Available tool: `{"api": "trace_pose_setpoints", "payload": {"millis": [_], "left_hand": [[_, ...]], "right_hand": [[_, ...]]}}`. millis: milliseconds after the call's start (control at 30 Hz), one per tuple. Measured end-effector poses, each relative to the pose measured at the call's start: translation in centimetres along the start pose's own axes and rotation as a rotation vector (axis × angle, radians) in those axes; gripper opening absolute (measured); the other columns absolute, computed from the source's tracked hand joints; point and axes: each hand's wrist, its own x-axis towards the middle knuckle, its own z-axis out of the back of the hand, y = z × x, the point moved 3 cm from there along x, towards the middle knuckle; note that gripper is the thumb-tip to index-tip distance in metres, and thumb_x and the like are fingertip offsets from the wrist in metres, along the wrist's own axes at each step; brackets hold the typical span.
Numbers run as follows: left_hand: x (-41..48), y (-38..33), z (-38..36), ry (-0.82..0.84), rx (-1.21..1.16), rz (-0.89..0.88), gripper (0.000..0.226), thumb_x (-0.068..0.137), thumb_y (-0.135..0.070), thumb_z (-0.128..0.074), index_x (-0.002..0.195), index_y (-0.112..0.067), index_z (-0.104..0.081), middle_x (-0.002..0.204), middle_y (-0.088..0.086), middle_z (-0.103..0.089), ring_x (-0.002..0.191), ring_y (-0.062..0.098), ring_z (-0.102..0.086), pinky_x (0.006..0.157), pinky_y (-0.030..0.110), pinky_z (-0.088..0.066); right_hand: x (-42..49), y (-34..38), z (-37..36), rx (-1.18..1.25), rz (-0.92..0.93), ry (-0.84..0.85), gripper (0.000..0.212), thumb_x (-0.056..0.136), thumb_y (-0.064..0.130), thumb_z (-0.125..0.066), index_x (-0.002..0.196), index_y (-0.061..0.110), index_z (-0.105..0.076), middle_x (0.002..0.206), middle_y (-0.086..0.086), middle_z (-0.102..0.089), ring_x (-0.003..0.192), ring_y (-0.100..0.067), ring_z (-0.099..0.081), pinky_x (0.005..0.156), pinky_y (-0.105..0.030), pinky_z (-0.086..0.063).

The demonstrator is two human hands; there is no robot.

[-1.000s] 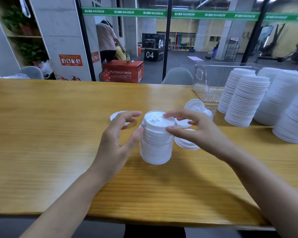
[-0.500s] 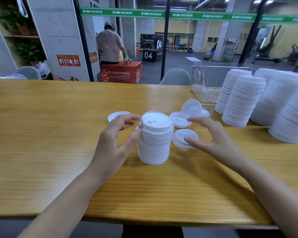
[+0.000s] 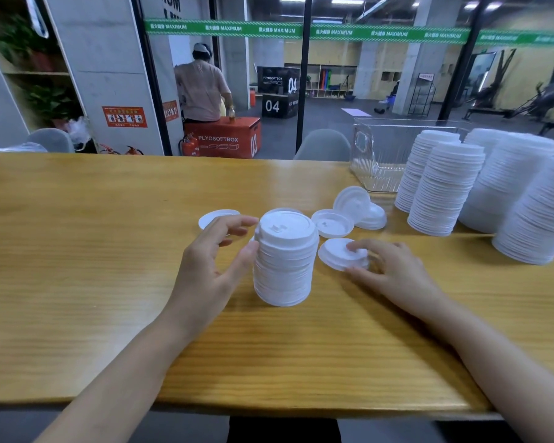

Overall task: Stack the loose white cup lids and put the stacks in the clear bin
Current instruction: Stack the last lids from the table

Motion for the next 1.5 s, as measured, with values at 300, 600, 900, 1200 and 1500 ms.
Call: {"api": "trace_pose_setpoints", "payload": {"millis": [300,600,900,1200,1500], "left_hand": [[0.0,0.0,0.1,-0.032,-0.013,0.001,0.040,0.086,-0.047,-0.055,0.120,-0.026,-0.060,0.118,-0.012,-0.063,0.114,0.011,-0.057,0.098,0.023,-0.044],[-0.1,-0.2,0.2,-0.024,-0.017,-0.018,0.037,0.087,-0.045,-0.055,0.120,-0.027,-0.059,0.120,-0.012,-0.062,0.116,0.013,-0.056,0.096,0.016,-0.042],[-0.1,-0.4,0.1,0.001,-0.011,-0.059,0.034,0.089,-0.040,-0.055,0.122,-0.032,-0.058,0.122,-0.010,-0.061,0.117,0.016,-0.055,0.096,0.018,-0.042],[0.0,-0.3,-0.2,0.037,0.004,-0.097,0.029,0.091,-0.034,-0.055,0.118,-0.027,-0.062,0.127,-0.014,-0.059,0.128,0.020,-0.051,0.096,0.019,-0.040],[0.0,-0.2,-0.2,0.033,0.022,-0.102,0.032,0.090,-0.035,-0.056,0.118,-0.023,-0.062,0.125,-0.010,-0.061,0.123,0.016,-0.054,0.094,0.018,-0.041]], "right_hand": [[-0.3,6.3,2.9,0.549,0.235,-0.073,0.031,0.088,0.043,-0.062,0.118,0.036,-0.065,0.115,0.026,-0.064,0.118,-0.003,-0.053,0.099,-0.018,-0.039],[0.2,8.8,1.9,0.381,0.381,0.015,0.036,0.087,0.045,-0.064,0.122,0.037,-0.062,0.130,0.022,-0.059,0.126,-0.005,-0.043,0.103,-0.014,-0.032],[0.2,8.7,1.4,0.320,0.448,-0.014,0.040,0.084,0.059,-0.054,0.121,0.044,-0.060,0.127,0.028,-0.058,0.122,-0.005,-0.043,0.103,-0.024,-0.035],[1.7,6.6,3.7,0.345,0.357,-0.198,0.033,0.089,0.042,-0.067,0.121,0.038,-0.060,0.118,0.027,-0.060,0.116,-0.008,-0.051,0.098,-0.017,-0.035],[6.5,1.2,-0.1,-0.266,0.060,-0.013,0.032,0.093,0.040,-0.062,0.123,0.029,-0.062,0.128,0.005,-0.060,0.124,-0.025,-0.043,0.098,-0.041,-0.032]]}}
